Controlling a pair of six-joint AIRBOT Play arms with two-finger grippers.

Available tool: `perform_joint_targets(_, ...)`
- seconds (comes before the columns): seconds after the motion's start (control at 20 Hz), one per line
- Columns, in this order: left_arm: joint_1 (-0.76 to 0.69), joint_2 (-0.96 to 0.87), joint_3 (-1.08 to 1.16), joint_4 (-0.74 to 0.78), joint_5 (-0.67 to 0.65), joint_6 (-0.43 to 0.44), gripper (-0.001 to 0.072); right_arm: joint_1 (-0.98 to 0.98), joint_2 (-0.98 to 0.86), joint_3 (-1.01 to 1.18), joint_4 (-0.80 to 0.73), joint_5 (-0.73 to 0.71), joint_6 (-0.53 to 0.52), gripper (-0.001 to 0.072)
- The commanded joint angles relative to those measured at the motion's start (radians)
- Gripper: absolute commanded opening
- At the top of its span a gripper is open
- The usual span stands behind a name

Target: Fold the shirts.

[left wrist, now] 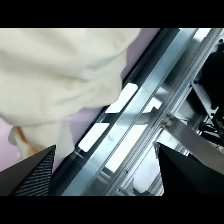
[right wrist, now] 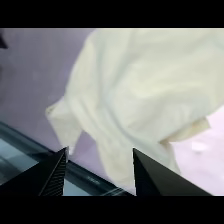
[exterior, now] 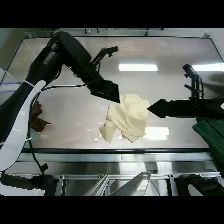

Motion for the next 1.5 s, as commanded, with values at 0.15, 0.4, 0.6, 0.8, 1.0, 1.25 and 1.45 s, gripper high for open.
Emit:
perform_joint_targets(0.15,0.198,0.135,-0.577,-0.039,-0.310,0.024,0.0720,-0.185,-0.177,-0.024,-0.072,0.102,-0.029,0.0443)
perform_joint_targets(0.4,0.229,0.068,-0.787,-0.216,-0.409,0.161,0.0706,-0.082,-0.431,-0.025,0.128,0.106,-0.243,0.0443)
perform_joint_targets(0.6,0.174,0.007,-0.777,-0.237,-0.415,0.165,0.0178,0.002,-0.552,-0.025,0.206,0.086,-0.336,0.0311)
perform_joint_targets(0.8,0.106,-0.007,-0.717,-0.237,-0.421,0.166,0.0032,0.002,-0.568,-0.019,0.334,0.093,-0.420,0.0017)
perform_joint_targets(1.0,0.086,0.002,-0.629,-0.237,-0.371,0.166,0.0032,-0.020,-0.507,-0.006,0.414,0.120,-0.458,0.0017)
perform_joint_targets(1.25,0.140,0.084,-0.616,-0.251,-0.304,0.166,0.0032,-0.083,-0.385,-0.006,0.443,0.116,-0.454,0.0017)
perform_joint_targets(1.45,0.171,0.127,-0.616,-0.262,-0.258,0.166,0.0032,-0.117,-0.328,-0.006,0.444,0.116,-0.438,0.0016)
